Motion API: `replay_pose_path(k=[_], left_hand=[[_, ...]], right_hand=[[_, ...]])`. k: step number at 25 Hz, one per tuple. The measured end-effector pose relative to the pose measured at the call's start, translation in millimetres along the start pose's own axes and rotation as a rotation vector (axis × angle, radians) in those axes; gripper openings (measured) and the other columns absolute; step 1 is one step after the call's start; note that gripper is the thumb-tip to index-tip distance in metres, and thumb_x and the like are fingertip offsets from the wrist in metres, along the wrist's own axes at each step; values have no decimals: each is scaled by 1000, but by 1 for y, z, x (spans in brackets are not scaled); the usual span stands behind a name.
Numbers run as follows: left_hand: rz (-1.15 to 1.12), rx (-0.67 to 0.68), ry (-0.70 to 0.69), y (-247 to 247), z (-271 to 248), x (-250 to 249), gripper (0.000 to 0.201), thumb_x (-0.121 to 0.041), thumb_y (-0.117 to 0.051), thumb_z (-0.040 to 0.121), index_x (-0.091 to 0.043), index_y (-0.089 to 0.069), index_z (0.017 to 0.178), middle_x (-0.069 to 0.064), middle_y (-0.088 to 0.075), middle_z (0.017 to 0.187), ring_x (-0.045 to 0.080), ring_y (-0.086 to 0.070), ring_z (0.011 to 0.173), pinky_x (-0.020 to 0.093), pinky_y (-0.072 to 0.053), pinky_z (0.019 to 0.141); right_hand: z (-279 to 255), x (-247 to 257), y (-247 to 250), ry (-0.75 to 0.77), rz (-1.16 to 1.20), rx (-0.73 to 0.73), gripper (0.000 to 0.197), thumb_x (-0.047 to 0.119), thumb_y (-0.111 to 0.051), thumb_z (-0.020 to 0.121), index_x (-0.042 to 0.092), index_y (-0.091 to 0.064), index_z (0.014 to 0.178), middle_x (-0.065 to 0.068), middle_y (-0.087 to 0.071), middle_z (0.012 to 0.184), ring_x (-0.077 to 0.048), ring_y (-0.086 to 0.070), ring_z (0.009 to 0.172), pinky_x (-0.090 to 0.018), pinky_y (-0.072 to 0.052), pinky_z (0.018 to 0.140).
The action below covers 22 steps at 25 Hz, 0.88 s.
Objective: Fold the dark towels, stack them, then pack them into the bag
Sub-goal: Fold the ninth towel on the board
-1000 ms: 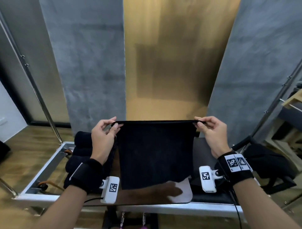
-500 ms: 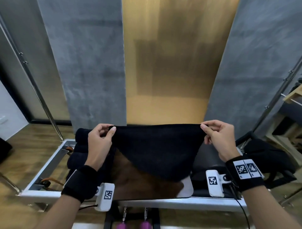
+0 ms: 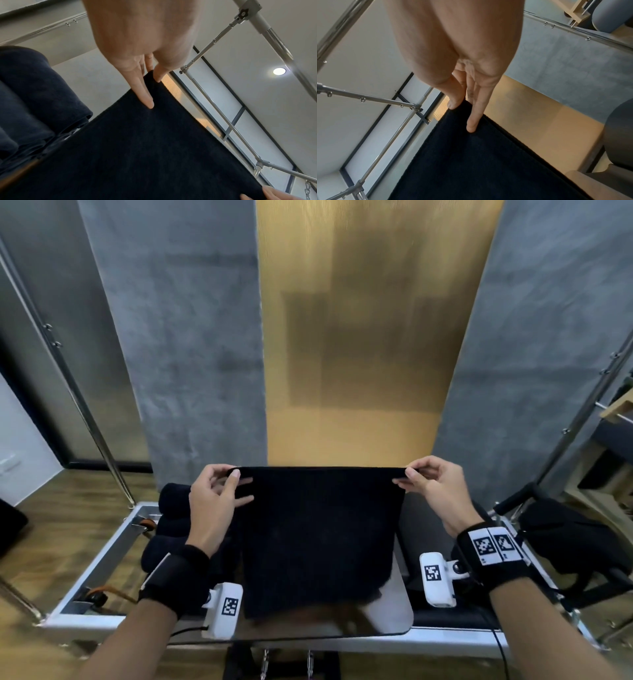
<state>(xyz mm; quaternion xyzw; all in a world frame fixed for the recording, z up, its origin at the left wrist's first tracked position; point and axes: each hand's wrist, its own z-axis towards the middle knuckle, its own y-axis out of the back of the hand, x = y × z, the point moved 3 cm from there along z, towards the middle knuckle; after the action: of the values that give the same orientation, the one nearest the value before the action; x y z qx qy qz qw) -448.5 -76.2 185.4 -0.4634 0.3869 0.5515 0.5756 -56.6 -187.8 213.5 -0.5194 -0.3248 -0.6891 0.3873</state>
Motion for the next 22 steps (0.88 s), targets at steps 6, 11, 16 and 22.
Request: replay_pose_path(k=[6, 11, 16, 22], left_hand=[[10, -41, -30, 18, -3, 25, 10, -8, -71, 99, -16, -73, 93, 10, -77, 86, 31, -79, 85, 38, -65, 78], [273, -28, 185, 45, -70, 106, 24, -3, -64, 100, -12, -71, 79, 11, -75, 73, 32, -76, 70, 34, -61, 67], [852, 274, 368, 49, -132, 167, 39, -24, -68, 98, -12, -59, 62, 2, -64, 56, 14, -64, 59, 35, -51, 64], [1030, 372, 268, -1, -110, 164, 35, -41, -64, 97, -20, -54, 71, -4, -64, 69, 24, -66, 76, 36, -49, 66]], right_hand=[[-14, -13, 0, -9, 53, -11, 4, -2, -68, 96, -5, -69, 93, -27, -74, 99, -34, -78, 92, -37, -63, 87], [-88, -95, 0, -228, -17, 56, 9, -9, -69, 91, -2, -76, 91, -18, -78, 96, -35, -75, 98, -42, -61, 92], [-156, -183, -3, -559, -375, 277, 11, 5, -78, 90, 5, -79, 80, -8, -79, 87, -30, -74, 91, -42, -60, 84], [-108, -183, -3, -594, -414, 278, 17, 9, -67, 99, 1, -70, 85, -12, -77, 82, -28, -61, 45, -24, -37, 40]])
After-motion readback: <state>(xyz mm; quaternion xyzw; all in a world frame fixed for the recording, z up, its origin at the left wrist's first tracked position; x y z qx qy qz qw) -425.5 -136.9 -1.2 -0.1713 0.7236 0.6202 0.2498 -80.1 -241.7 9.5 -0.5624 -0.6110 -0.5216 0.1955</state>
